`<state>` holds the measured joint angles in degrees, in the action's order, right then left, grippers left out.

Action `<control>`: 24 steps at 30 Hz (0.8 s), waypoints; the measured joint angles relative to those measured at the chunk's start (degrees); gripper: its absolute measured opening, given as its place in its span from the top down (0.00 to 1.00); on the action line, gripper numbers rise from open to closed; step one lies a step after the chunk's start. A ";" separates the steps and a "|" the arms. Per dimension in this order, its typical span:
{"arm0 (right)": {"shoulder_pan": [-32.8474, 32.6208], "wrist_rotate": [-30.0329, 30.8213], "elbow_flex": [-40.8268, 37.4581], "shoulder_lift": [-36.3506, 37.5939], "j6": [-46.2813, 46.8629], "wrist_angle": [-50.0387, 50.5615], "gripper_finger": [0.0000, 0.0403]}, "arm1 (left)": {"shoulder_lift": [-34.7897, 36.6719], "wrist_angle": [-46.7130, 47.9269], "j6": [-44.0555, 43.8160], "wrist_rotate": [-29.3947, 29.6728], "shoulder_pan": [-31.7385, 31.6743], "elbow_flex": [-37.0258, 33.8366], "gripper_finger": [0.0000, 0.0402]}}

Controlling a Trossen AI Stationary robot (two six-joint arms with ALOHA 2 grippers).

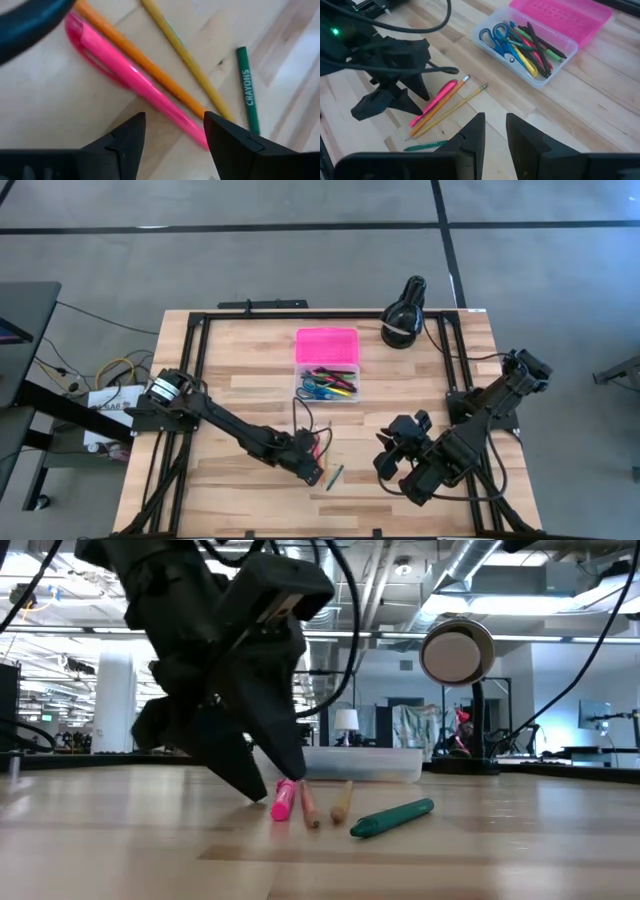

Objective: Pick & place school supplies into a supply box
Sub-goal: Put the pink pen into the pink supply box

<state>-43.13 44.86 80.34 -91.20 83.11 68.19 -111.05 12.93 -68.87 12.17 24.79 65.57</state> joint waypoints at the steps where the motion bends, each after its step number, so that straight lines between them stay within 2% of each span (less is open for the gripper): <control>1: 0.02 0.04 0.00 0.00 -0.02 0.00 0.83 | -0.02 2.36 0.73 0.68 -0.10 0.93 0.51; 6: 0.02 0.09 0.00 0.00 -0.02 0.35 0.83 | 0.10 7.83 2.17 2.42 -1.24 3.07 0.51; 15: 0.04 0.11 0.00 0.00 -0.57 0.64 0.83 | 0.08 8.06 4.11 0.45 -2.77 3.33 0.51; 24: 0.24 0.13 0.00 0.00 -0.99 1.20 0.83 | -3.31 10.28 8.28 -2.04 -3.69 5.73 0.51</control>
<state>-42.90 44.99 80.34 -91.20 82.12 69.38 -114.36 23.22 -60.60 10.13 21.10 71.31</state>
